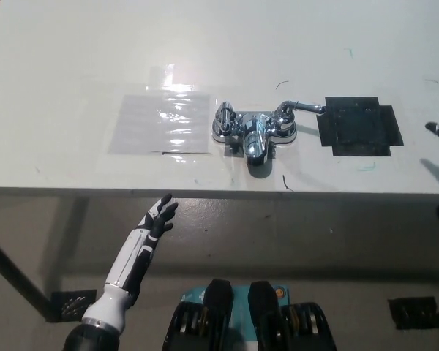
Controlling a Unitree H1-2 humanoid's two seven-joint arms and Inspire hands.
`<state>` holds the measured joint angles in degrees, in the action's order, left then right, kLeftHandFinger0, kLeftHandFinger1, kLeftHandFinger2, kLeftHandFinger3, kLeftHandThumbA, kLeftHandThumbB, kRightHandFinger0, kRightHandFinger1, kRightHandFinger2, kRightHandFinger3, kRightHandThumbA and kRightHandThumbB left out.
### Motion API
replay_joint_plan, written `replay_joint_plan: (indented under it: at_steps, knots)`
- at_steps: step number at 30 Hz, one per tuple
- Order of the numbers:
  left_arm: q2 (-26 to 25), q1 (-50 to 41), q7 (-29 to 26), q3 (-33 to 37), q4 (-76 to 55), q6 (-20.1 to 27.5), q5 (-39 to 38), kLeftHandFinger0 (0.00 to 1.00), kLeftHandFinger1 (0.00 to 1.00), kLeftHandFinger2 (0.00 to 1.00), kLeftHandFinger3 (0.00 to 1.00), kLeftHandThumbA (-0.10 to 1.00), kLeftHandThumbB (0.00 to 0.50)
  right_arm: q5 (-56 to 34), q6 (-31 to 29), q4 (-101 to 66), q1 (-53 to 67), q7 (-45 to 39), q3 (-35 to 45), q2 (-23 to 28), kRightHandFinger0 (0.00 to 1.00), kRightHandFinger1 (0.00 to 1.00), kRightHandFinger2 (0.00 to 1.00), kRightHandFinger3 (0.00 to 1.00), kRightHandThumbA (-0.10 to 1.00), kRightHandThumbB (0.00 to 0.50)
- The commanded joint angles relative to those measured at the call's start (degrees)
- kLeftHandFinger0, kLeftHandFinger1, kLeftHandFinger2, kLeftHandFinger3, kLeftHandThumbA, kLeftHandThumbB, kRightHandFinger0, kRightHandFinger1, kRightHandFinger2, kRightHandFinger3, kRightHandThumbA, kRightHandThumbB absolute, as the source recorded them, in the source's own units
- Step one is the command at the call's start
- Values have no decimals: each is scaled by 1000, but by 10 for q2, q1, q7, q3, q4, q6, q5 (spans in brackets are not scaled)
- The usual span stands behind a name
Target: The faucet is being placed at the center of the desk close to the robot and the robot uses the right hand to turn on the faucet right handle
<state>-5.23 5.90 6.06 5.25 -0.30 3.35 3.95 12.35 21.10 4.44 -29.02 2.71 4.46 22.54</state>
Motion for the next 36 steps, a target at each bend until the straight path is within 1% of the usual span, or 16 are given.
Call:
replay_joint_plan:
  at_steps: [1, 4, 7, 9, 11, 12, 13, 14, 16, 18, 21, 23, 24, 27, 30, 36]
  knots:
    - [-7, 64, -7, -26, -33, -4, -18, 1000, 1000, 1000, 1000, 1000, 57, -278, -214, -589, 3, 52, 91, 61, 1000, 1000, 1000, 1000, 921, 136]
    - [-7, 64, -7, -28, -34, -8, -20, 1000, 1000, 1000, 1000, 1000, 51, -290, -222, -589, 27, 53, 71, 37, 1000, 1000, 1000, 1000, 866, 159]
    - [-9, 63, -6, -26, -36, -12, -17, 1000, 1000, 1000, 1000, 1000, 57, -285, -224, -589, 77, 49, 40, 3, 1000, 1000, 1000, 1000, 947, 218]
    - [-8, 63, -6, -26, -36, -13, -18, 1000, 1000, 1000, 1000, 1000, 59, -289, -222, -589, 99, 43, 27, -12, 1000, 1000, 1000, 1000, 945, 212]
    - [-7, 63, -6, -27, -35, -13, -19, 1000, 1000, 1000, 1000, 1000, 61, -269, -207, -589, 124, 25, 9, -57, 1000, 1000, 1000, 1000, 930, 140]
    - [-7, 63, -7, -27, -35, -11, -18, 1000, 1000, 1000, 1000, 1000, 60, -285, -186, -582, 141, 9, 1, -68, 1000, 1000, 1000, 1000, 951, 174]
    - [-7, 62, -8, -27, -36, -10, -17, 1000, 1000, 1000, 1000, 1000, 56, -303, -190, -558, 163, -9, -8, -78, 1000, 1000, 1000, 1000, 939, 173]
    - [-8, 57, -7, -24, -38, -12, -13, 1000, 1000, 1000, 1000, 1000, 62, -281, -201, -542, 182, -11, -17, -95, 1000, 1000, 1000, 1000, 914, 164]
    - [-11, 51, -3, -23, -40, -7, -15, 1000, 1000, 1000, 1000, 1000, 42, -245, -217, -504, 215, -17, -34, -120, 1000, 1000, 1000, 1000, 893, 204]
    - [-11, 51, -1, -24, -40, -7, -16, 1000, 1000, 1000, 1000, 1000, 55, -202, -241, -460, 237, -25, -48, -132, 1000, 1000, 1000, 1000, 944, 190]
    - [-11, 50, 2, -24, -39, -8, -19, 1000, 1000, 1000, 1000, 1000, 70, -196, -249, -397, 257, -38, -62, -151, 1000, 1000, 1000, 1000, 914, 196]
    - [-11, 47, 2, -23, -38, -4, -16, 1000, 1000, 1000, 1000, 1000, 75, -189, -260, -357, 259, -44, -66, -157, 1000, 1000, 1000, 1000, 884, 179]
    - [-11, 43, 3, -22, -39, -3, -15, 1000, 1000, 1000, 1000, 1000, 78, -175, -259, -332, 259, -41, -68, -161, 1000, 1000, 1000, 1000, 879, 202]
    - [-8, 29, 6, -21, -44, -1, -18, 1000, 1000, 1000, 1000, 1000, 70, -153, -268, -259, 260, -37, -74, -174, 1000, 1000, 1000, 1000, 770, 137]
    - [-9, 18, 7, -19, -47, 0, -15, 1000, 1000, 1000, 1000, 1000, 74, -144, -282, -207, 263, -38, -78, -176, 1000, 1000, 1000, 1000, 701, 120]
    - [-5, -19, 6, -8, -55, 10, -4, 1000, 1000, 1000, 1000, 1000, 71, -139, -310, -93, 283, -44, -80, -174, 1000, 1000, 1000, 1000, 689, 88]
